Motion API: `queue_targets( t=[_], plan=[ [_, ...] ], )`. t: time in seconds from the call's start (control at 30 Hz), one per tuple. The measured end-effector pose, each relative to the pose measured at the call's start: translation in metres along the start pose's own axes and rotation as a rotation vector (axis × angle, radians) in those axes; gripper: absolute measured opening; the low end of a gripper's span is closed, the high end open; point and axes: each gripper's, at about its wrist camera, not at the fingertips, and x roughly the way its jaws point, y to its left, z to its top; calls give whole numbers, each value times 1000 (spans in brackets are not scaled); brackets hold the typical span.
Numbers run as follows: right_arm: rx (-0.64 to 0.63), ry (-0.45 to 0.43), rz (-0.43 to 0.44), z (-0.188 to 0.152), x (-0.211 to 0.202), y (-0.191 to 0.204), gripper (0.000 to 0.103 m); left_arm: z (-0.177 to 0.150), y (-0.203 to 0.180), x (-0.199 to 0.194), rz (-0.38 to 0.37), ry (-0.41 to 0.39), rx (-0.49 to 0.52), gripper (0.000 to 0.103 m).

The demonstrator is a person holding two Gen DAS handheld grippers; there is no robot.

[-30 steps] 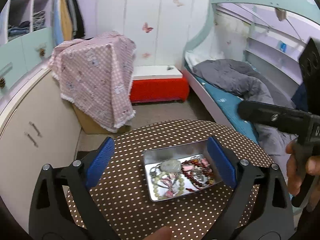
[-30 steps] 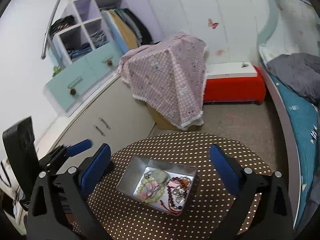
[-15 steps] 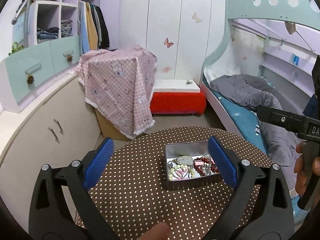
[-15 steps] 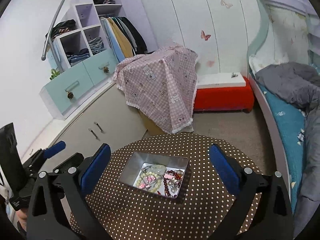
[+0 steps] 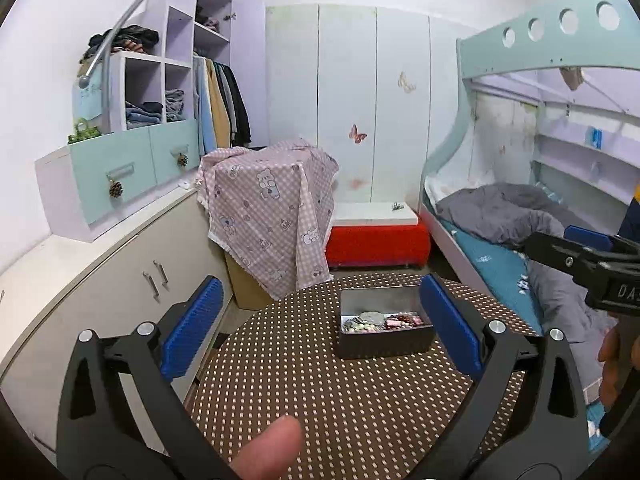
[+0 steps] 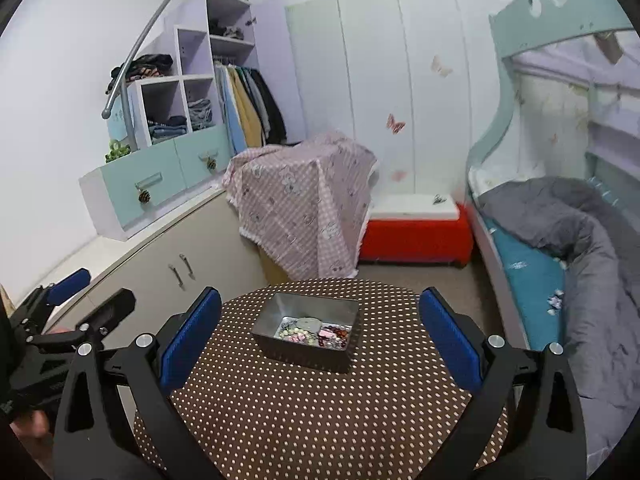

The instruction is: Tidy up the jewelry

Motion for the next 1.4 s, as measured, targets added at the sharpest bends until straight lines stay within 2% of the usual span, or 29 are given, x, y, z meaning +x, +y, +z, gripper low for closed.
queue_targets(
  t=[0.33, 0.5, 0.83, 1.4],
  plan=[
    [-18, -86, -83, -45, -71, 23, 95, -21, -5, -78, 82, -97, 3, 97],
    [-25, -107, -92, -63, -88, 37, 95, -32, -8, -108, 80, -136, 10, 97],
    [-66, -138, -90, -75, -103, 54, 95, -41, -5, -128, 126, -155, -11, 97],
    [-78, -157, -107, -77, -110, 63, 95, -46, -11, -144, 125, -162, -20, 97]
  ],
)
